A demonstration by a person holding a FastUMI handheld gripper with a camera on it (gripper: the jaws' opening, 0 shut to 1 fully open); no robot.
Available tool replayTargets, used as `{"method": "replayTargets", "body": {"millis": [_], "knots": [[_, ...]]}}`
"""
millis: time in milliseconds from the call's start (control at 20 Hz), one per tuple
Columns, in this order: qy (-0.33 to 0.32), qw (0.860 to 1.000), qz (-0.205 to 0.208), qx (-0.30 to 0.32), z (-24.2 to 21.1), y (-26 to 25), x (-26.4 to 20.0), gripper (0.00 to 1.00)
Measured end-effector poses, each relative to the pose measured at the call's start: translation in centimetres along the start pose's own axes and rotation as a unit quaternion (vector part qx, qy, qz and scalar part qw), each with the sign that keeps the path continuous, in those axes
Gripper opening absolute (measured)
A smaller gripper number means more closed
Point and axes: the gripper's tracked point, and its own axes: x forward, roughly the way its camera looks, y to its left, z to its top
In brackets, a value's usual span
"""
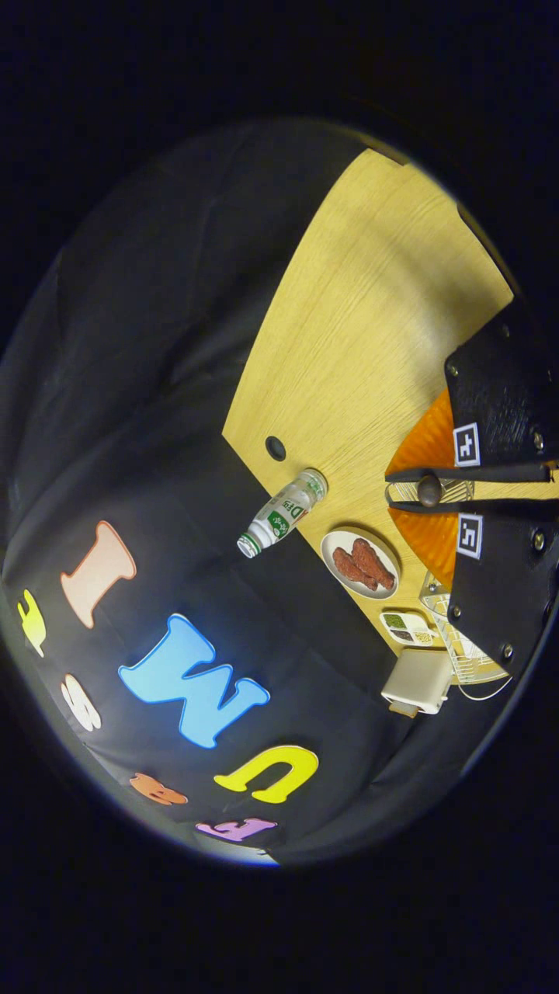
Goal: Take the plate from the dish rack, then take the spoon from the basket and place it into the plate.
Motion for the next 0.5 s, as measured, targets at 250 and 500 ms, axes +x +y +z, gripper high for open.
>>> {"method": "replayTargets", "body": {"millis": [250,500], "knots": [[-0.009,0.998,0.049,-0.038,2.8,4.8,-4.3,0.08],[0.024,0.988,0.127,-0.089,0.8,12.8,-8.9,0.08]]}}
